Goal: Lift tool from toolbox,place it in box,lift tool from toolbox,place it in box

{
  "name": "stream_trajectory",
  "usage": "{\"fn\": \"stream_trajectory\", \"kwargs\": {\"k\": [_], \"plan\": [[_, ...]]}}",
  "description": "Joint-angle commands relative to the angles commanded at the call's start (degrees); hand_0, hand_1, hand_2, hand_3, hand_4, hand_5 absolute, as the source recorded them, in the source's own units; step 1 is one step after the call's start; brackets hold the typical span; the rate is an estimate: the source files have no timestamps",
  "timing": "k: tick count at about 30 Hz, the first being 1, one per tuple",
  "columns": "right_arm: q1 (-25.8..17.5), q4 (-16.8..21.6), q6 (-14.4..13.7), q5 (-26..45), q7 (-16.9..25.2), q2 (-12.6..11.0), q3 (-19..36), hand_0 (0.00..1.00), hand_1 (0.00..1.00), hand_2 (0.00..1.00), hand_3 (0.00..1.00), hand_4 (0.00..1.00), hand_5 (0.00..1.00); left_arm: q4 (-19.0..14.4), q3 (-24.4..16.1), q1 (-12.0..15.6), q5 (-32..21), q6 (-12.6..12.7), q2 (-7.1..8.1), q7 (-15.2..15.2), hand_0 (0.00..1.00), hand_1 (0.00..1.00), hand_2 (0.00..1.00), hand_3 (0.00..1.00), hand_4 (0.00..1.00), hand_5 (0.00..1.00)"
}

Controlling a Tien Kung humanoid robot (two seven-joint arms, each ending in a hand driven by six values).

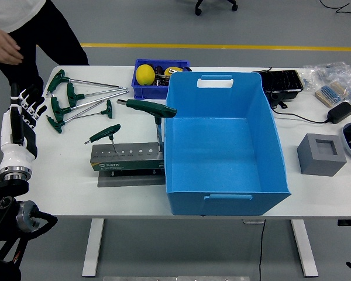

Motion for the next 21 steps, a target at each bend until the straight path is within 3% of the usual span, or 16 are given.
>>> {"fn": "stream_trajectory", "kwargs": {"k": [10, 21], "plan": [[0.0, 0.0, 0.0, 0.2, 0.1, 0.3, -0.3, 0.768, 0.689, 0.728, 0.669, 0.953, 0.765, 0.2, 0.7, -0.3, -8.1, -4.9, 0.12, 0.4, 0.811, 0.795, 0.843, 0.774, 0.995, 0.998], [0.0, 0.0, 0.1, -0.3, 0.2, 0.2, 0.2, 0.768, 0.689, 0.728, 0.670, 0.952, 0.764, -0.9, 0.4, -1.3, -5.6, -5.2, 2.05, -1.4, 0.814, 0.807, 0.843, 0.771, 0.998, 0.998]]}}
